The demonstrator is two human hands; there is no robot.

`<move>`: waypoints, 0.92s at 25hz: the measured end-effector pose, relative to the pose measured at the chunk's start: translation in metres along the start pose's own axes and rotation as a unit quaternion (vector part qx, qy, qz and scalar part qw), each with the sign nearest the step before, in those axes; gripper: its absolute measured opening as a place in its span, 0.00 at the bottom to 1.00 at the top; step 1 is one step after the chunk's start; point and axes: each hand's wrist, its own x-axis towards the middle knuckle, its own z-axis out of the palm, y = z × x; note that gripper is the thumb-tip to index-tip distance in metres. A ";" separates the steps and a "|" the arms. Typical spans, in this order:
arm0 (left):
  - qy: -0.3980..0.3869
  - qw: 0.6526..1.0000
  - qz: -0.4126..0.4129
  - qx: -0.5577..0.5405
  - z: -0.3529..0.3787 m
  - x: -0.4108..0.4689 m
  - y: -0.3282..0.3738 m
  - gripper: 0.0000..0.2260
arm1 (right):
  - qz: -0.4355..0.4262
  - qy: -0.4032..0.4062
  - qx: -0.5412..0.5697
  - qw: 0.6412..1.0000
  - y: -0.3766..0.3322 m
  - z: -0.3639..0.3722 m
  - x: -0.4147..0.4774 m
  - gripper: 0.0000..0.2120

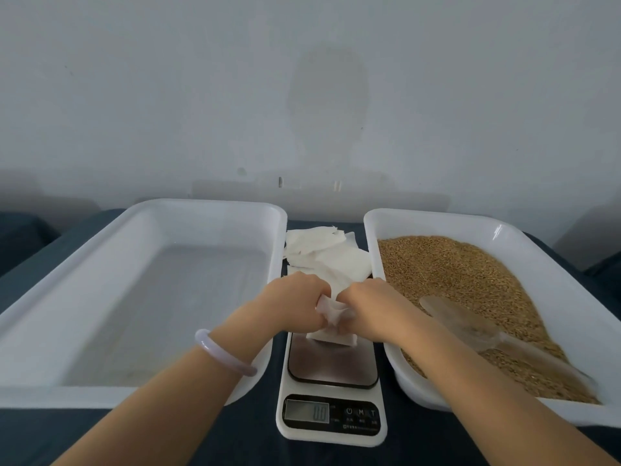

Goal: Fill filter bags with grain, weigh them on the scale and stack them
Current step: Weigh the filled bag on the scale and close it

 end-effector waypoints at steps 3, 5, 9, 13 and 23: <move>-0.005 0.999 -0.011 0.034 0.005 0.004 0.000 0.09 | 0.000 0.029 0.002 1.000 0.000 0.003 0.000 0.13; -0.004 0.998 -0.015 0.056 0.008 0.008 0.000 0.12 | -0.005 0.054 -0.002 0.999 0.000 0.007 -0.001 0.13; -0.020 0.997 -0.009 0.075 0.012 0.014 0.000 0.16 | 0.018 0.030 0.008 0.999 0.001 0.010 0.000 0.17; -0.052 0.995 0.008 0.086 0.011 0.013 -0.001 0.15 | 0.020 0.011 0.016 1.000 0.001 0.009 0.000 0.12; -0.015 0.984 -0.023 0.176 0.011 -0.006 0.005 0.15 | 0.003 0.036 0.015 0.999 0.007 0.018 0.002 0.08</move>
